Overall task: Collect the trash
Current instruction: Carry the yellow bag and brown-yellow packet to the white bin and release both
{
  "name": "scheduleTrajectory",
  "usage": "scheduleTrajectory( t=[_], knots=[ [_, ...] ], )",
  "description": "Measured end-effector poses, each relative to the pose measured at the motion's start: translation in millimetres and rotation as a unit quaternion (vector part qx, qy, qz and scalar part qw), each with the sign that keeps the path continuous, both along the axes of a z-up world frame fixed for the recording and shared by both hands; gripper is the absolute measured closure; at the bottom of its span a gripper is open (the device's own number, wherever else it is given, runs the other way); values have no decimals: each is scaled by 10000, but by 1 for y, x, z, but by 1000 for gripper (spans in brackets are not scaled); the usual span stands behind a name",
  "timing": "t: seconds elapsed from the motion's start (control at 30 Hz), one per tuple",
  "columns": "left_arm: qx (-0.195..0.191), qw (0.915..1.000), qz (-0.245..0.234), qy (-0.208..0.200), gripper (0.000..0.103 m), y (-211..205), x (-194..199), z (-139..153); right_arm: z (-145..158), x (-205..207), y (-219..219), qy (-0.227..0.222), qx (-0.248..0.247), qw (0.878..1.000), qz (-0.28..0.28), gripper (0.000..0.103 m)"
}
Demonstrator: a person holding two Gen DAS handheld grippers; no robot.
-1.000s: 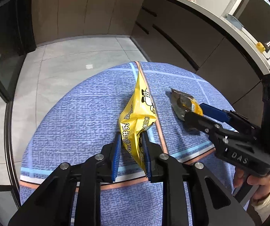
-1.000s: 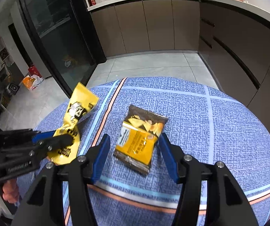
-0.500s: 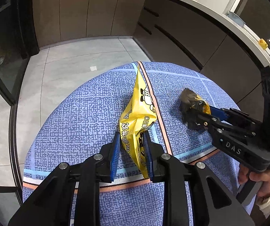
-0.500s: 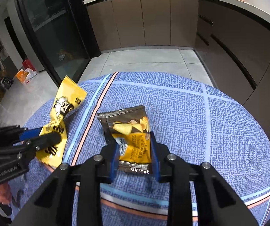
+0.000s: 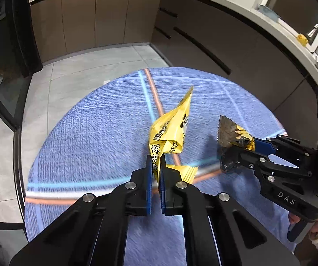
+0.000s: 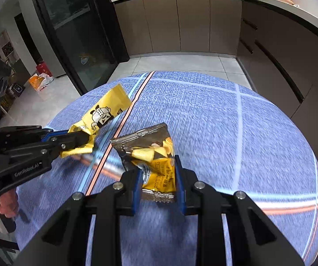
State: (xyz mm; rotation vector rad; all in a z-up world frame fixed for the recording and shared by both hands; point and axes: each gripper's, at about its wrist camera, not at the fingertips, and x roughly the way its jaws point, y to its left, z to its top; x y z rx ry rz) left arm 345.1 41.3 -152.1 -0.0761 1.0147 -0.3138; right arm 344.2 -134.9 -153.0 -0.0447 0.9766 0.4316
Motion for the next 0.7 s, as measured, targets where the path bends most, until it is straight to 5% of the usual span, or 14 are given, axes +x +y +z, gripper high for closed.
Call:
scheduleTrajectory(
  t=[0.7],
  knots=[
    [-356,9916,-920,-841,98,-78,-143,101,84,-157,-131,-578,572,9950,-576,76]
  ],
)
